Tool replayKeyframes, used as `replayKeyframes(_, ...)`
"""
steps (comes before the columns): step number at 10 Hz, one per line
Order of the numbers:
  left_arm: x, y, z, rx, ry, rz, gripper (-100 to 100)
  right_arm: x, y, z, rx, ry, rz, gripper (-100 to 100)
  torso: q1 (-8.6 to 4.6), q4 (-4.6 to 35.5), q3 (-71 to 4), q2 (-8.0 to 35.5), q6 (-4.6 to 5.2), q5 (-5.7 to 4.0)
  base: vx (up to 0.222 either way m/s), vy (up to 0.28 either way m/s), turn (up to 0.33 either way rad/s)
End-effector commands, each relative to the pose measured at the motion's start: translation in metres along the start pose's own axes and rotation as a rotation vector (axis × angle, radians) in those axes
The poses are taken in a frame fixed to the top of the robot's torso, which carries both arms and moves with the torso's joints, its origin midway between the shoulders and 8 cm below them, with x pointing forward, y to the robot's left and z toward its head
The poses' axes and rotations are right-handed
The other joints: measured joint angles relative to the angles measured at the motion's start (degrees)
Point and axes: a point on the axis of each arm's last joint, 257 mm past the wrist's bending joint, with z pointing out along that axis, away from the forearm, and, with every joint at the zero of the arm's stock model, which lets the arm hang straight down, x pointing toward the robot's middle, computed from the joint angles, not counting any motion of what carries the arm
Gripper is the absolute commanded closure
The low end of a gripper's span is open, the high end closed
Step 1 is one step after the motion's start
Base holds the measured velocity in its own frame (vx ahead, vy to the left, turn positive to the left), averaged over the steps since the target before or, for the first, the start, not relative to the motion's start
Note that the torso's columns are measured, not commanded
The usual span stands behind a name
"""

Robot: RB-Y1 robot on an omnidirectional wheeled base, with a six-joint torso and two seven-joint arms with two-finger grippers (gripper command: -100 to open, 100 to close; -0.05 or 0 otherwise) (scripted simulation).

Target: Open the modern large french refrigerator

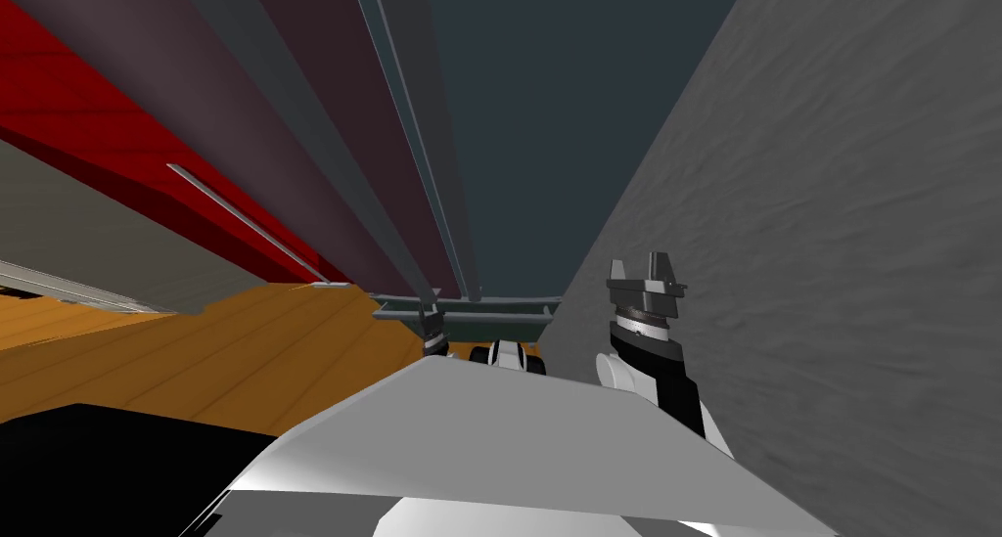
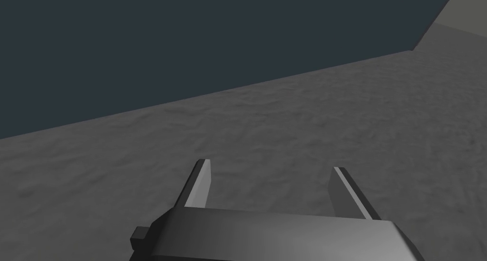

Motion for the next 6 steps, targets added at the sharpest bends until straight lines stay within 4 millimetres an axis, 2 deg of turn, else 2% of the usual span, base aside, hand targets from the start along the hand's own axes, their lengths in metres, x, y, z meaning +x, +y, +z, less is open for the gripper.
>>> replayKeyframes(1,0.008,0.012,0.008,-0.037,0.032,-0.044,100,0.000,0.000,0.000,0.000,0.000,0.000,0,0.39,0.2,0.2,0.4,0.02,-0.03,-0.191,0.139,-0.126)
replayKeyframes(3,0.017,0.023,0.016,-0.074,0.063,-0.087,100,0.000,0.000,0.000,0.000,0.000,0.000,0,0.45,0.3,0.3,0.6,-0.41,-0.08,-0.242,0.114,-0.077)
replayKeyframes(6,0.030,0.040,0.026,-0.133,0.108,-0.147,100,0.000,0.000,0.000,0.000,0.000,0.000,0,0.59,0.4,0.1,0.3,-0.44,-0.27,-0.278,0.171,-0.078)
